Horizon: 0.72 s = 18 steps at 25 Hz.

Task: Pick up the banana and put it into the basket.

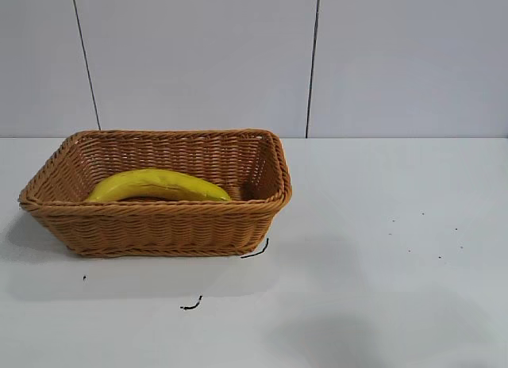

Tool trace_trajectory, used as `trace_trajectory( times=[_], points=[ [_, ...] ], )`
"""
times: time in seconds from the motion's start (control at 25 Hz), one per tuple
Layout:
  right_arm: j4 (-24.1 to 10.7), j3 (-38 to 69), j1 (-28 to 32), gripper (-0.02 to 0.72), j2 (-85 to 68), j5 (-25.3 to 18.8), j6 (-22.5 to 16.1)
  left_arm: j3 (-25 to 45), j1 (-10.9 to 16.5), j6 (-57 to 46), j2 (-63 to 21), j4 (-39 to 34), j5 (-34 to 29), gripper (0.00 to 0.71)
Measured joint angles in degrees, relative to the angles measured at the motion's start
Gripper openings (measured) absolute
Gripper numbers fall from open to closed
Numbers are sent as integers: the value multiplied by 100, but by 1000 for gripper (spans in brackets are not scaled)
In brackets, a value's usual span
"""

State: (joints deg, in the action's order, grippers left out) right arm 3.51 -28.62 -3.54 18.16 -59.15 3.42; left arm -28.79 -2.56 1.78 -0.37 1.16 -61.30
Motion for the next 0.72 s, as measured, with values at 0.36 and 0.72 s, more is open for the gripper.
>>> trace_trajectory(
  times=[0.36, 0.72],
  points=[
    [0, 11, 0, 635, -1428, 30, -16, 0, 0, 0, 0, 0, 0, 635],
    [-4, 11, 0, 635, -1841, 32, -59, 0, 0, 0, 0, 0, 0, 635]
  ],
)
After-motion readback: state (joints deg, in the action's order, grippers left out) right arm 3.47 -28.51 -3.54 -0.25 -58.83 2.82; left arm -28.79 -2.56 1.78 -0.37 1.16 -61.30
